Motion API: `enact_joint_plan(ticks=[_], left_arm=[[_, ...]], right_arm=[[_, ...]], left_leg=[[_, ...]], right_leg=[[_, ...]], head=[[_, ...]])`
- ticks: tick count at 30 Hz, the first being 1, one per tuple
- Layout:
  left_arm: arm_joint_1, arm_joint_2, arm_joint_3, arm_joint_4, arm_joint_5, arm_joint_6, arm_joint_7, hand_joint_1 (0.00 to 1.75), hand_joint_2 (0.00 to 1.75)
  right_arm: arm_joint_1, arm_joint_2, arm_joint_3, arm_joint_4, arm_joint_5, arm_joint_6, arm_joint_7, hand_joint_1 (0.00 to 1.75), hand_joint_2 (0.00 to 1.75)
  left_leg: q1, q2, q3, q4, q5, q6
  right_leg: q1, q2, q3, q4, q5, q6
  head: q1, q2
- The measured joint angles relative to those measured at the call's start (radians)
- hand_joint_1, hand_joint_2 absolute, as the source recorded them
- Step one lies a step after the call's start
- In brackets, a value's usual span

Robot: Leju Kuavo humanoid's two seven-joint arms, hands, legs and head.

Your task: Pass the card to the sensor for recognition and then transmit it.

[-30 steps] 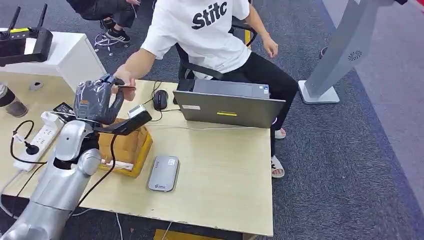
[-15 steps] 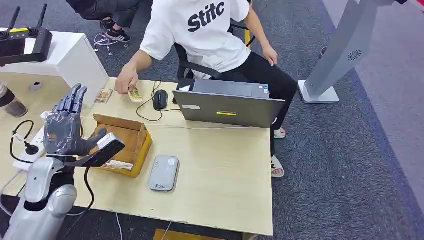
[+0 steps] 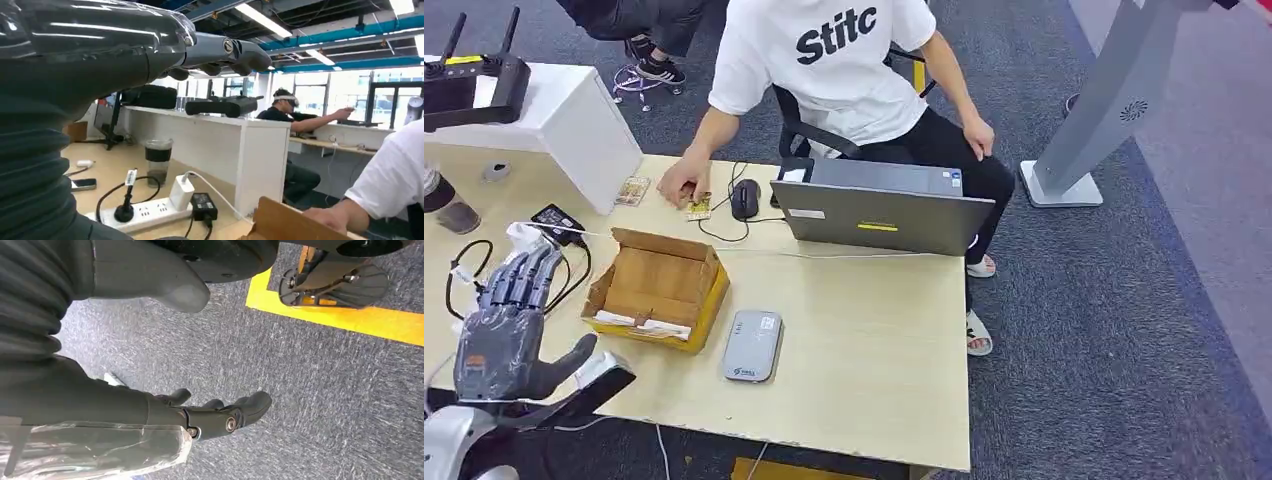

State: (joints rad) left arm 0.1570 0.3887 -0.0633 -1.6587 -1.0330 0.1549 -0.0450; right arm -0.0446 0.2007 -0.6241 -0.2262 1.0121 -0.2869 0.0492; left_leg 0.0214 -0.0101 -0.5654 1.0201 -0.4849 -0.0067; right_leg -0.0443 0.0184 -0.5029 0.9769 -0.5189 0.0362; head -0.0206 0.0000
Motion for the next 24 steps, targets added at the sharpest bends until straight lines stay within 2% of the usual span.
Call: enact_joint_plan(ticks=[9, 24], left_arm=[[-0.005, 0.0, -0.001, 0.013, -0.023, -0.043, -0.009, 0.0, 1.75], [-0.152, -0.009, -0.11, 0.166, -0.044, -0.086, -0.014, 0.0, 1.75]], right_arm=[[-0.001, 0.0, -0.001, 0.0, 0.023, 0.015, 0.014, 0.0, 1.75], [-0.006, 0.002, -0.001, 0.0, 0.056, 0.032, 0.023, 0.0, 1.75]], left_leg=[[0.0, -0.001, 0.0, 0.0, 0.0, 0.0], [0.0, -0.001, 0.0, 0.0, 0.0, 0.0]], right_leg=[[0.0, 0.0, -0.001, 0.0, 0.0, 0.0], [0.0, 0.0, 0.0, 0.0, 0.001, -0.001]], head=[[0.0, 0.0], [0.0, 0.0]])
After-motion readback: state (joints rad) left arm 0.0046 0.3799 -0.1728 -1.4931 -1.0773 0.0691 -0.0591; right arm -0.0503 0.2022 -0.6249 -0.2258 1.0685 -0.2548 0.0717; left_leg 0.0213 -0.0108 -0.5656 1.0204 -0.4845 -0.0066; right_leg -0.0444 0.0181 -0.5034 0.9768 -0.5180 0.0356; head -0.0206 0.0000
